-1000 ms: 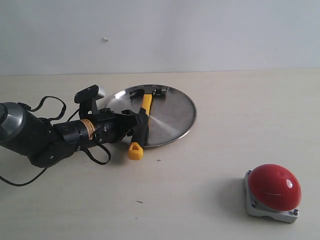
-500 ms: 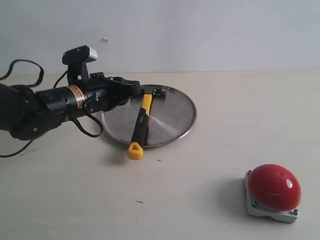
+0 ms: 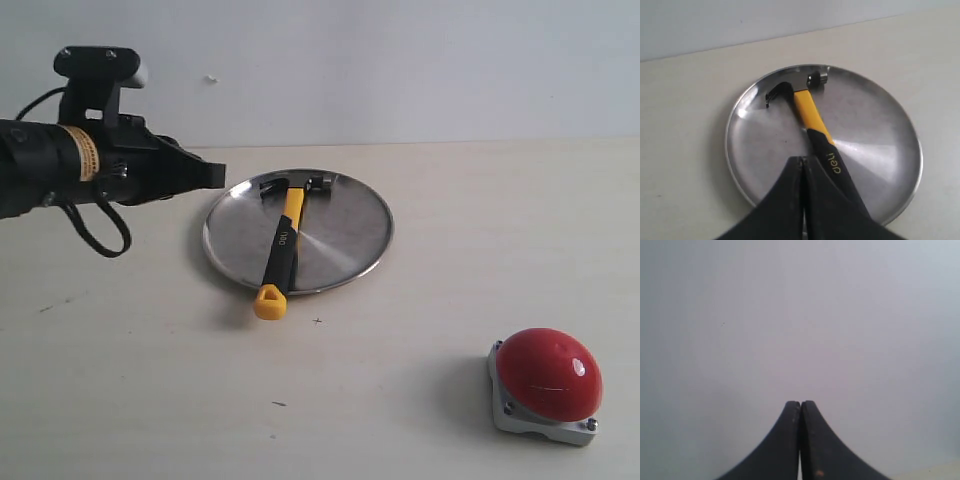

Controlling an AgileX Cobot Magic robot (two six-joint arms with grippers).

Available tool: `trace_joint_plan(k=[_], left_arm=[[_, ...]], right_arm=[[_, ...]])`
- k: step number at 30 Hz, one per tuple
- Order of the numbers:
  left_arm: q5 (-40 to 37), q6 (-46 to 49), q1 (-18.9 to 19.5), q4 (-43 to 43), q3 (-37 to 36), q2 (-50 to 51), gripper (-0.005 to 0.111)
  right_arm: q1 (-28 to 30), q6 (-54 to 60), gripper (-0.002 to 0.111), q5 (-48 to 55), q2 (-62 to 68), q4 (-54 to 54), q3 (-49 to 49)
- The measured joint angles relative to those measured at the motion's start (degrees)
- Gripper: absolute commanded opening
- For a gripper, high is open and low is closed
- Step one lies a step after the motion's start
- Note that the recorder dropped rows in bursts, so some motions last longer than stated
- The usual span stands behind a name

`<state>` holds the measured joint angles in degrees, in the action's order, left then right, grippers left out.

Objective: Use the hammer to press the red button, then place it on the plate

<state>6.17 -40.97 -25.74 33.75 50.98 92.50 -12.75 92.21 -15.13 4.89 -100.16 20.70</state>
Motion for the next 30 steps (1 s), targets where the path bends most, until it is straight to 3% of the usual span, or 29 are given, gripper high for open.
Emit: trace_joint_plan(k=[9, 16, 30], left_arm=[[6.62, 0.00, 0.10, 5.71, -10.41, -14.03, 0.000], [16.10, 0.02, 0.10, 9.13, -18.94, -22.43, 0.000], [18.92, 0.12, 0.10, 9.54, -21.60, -27.12, 0.000]], right_arm=[[0.00, 0.00, 0.000, 0.00, 0.00, 0.00, 0.00], [0.00, 0.00, 0.000, 0.00, 0.00, 0.00, 0.00], [0.00, 0.00, 0.000, 0.00, 0.00, 0.00, 0.00]])
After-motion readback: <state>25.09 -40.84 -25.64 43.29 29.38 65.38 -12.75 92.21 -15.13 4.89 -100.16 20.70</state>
